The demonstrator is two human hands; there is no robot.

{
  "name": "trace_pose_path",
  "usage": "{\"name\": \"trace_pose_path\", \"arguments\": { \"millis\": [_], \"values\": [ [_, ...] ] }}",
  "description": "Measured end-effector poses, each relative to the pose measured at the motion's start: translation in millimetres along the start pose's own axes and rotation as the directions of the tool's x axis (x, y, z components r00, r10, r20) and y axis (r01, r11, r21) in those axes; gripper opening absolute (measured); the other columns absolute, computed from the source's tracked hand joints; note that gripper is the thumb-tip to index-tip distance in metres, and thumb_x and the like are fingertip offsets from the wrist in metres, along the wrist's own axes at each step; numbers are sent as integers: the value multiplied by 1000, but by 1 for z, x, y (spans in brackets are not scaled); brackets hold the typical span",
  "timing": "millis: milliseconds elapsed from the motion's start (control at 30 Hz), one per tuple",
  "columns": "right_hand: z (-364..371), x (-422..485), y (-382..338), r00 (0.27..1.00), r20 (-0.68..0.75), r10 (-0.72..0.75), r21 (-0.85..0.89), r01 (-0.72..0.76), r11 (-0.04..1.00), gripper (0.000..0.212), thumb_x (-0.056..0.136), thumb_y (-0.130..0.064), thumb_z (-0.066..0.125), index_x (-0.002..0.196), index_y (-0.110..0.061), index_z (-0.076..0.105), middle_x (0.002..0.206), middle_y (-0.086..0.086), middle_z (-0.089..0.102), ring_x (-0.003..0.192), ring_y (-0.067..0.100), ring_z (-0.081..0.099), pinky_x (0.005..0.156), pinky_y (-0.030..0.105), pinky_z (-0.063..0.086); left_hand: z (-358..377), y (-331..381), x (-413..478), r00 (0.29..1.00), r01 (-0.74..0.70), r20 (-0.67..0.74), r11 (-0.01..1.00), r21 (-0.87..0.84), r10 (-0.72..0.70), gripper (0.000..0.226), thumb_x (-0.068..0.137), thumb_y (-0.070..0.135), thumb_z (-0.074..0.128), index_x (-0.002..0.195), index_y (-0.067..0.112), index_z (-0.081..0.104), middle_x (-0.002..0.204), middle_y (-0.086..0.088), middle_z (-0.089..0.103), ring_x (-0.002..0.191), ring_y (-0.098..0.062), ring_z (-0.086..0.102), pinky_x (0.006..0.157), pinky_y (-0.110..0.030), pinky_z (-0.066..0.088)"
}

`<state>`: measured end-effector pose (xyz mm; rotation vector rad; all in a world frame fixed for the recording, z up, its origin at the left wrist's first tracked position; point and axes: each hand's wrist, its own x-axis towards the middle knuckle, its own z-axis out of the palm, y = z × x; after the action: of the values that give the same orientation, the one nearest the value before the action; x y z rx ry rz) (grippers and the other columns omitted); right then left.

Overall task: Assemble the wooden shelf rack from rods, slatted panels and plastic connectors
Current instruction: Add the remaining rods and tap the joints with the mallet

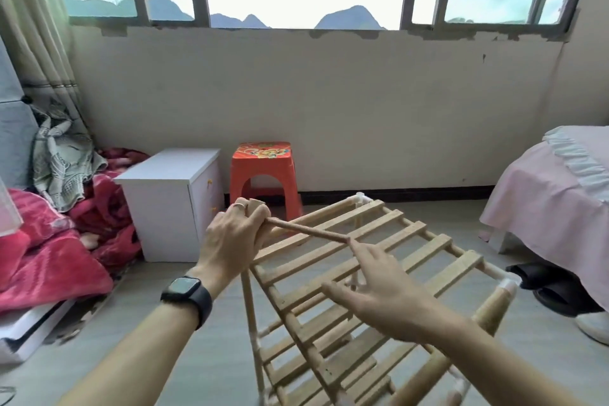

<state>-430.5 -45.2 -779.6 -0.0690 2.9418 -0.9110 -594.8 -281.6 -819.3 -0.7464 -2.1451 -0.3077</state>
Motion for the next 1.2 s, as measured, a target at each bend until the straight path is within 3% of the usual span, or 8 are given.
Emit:
{"name": "trace_pose_path", "arguments": {
  "millis": [133, 300, 533, 667, 700, 833, 967, 1200],
  "values": [
    [49, -18, -35, 981, 190, -47, -345, 112, 932, 113, 76, -87, 43, 158, -34, -13, 168, 0, -17, 154, 26, -21, 121, 62, -7, -9, -41, -39, 933, 348, 74, 935, 72, -353, 38, 102, 47, 44, 98, 11, 56, 85, -12, 51, 69, -37, 56, 57, -41, 42],
    [61, 8, -45, 996, 66, -54, -500, 80, 862, 87, 98, -41, 55, 159, -31, -7, 170, 5, -6, 155, 36, -6, 119, 71, 5, 8, -63, -80, 613, 745, 308, 662, 81, -727, 43, 102, 63, 25, 96, 25, 43, 89, -7, 47, 83, -34, 48, 73, -43, 38],
    [45, 61, -11, 995, -97, -14, -623, -50, 781, 75, 103, -16, 42, 161, -34, -2, 169, 2, 8, 148, 32, 22, 113, 60, 31, 50, -73, -149, 236, 871, 689, 463, 162, -686, 37, 101, 51, 32, 113, 20, 48, 104, -15, 59, 90, -34, 57, 66, -35, 48],
    [43, 55, 21, 947, -310, -78, -789, -211, 577, 90, 91, -12, 54, 162, -17, -1, 167, 18, 7, 152, 41, 10, 117, 70, 14, 56, -44, -171, 201, 874, 761, 463, 145, -617, 21, 102, 37, 32, 99, 20, 44, 118, -15, 55, 112, -37, 49, 82, -45, 52],
    [87, 88, 20, 956, -235, -175, -825, -101, 556, 89, 86, -12, 57, 161, -12, 8, 166, 22, 10, 152, 43, 9, 117, 72, 7, 72, -66, -209, 121, 887, 752, 411, 212, -648, 23, 104, 37, 30, 102, 19, 44, 120, -16, 55, 116, -39, 49, 90, -48, 51],
    [165, 65, 50, 851, -120, -511, -816, 209, 539, 58, 84, -16, 53, 141, -3, 54, 153, 26, 42, 146, 41, 34, 118, 66, 20, 87, -49, -244, 108, 873, 758, 426, 237, -644, 34, 106, 43, 29, 117, 18, 50, 117, -13, 60, 111, -37, 55, 93, -48, 51],
    [269, 64, 88, 927, 300, -224, -648, 370, 666, 54, 93, -16, 48, 146, -8, 44, 161, 20, 29, 150, 36, 22, 119, 50, 24, 114, -45, -285, -45, 844, 756, 379, 378, -653, 32, 105, 43, 32, 117, 24, 55, 112, -7, 64, 102, -31, 61, 90, -42, 54],
    [413, 82, 169, 752, 615, 240, -487, 123, 865, 66, 103, -18, 36, 162, -31, 9, 170, 5, -9, 156, 32, -6, 124, 54, 10, 158, -36, -359, -238, 812, 655, 223, 539, -718, 34, 101, 43, 36, 118, 31, 63, 127, -10, 59, 120, -34, 52, 100, -41, 47]
  ]
}}
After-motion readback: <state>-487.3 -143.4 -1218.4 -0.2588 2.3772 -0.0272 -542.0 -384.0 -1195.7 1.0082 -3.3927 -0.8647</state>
